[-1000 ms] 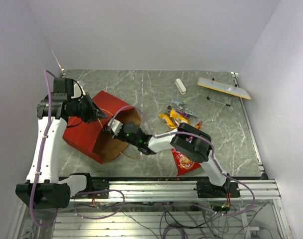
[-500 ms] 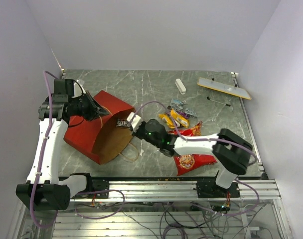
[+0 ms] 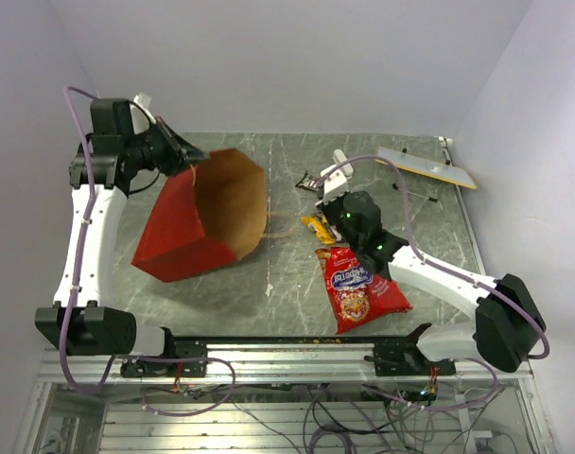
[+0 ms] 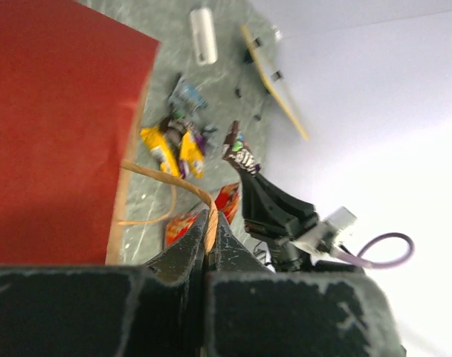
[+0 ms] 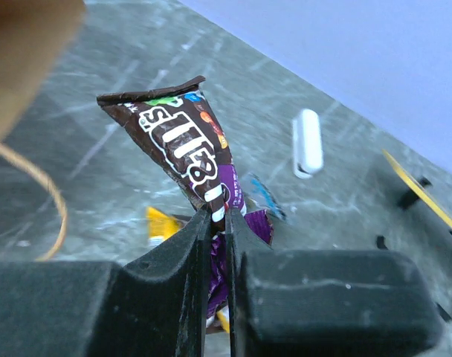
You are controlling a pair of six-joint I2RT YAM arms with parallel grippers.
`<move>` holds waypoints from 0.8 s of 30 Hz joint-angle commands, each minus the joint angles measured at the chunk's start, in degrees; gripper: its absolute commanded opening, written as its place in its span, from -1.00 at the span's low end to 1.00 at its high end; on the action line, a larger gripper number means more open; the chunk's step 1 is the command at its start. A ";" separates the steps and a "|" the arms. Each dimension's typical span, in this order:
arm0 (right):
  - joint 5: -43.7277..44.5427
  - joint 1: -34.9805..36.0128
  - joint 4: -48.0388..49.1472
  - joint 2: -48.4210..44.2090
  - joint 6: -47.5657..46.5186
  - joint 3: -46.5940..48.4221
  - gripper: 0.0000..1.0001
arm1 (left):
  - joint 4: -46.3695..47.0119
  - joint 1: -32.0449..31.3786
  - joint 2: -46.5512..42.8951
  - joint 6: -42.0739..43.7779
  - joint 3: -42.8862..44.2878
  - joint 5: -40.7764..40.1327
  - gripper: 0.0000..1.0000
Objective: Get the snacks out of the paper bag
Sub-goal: Adjust the paper bag at the center of the board.
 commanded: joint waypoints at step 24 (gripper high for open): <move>0.41 -10.16 -10.47 9.74 13.40 3.97 -0.83 | -16.90 6.96 -13.43 10.62 -11.91 -13.43 -0.86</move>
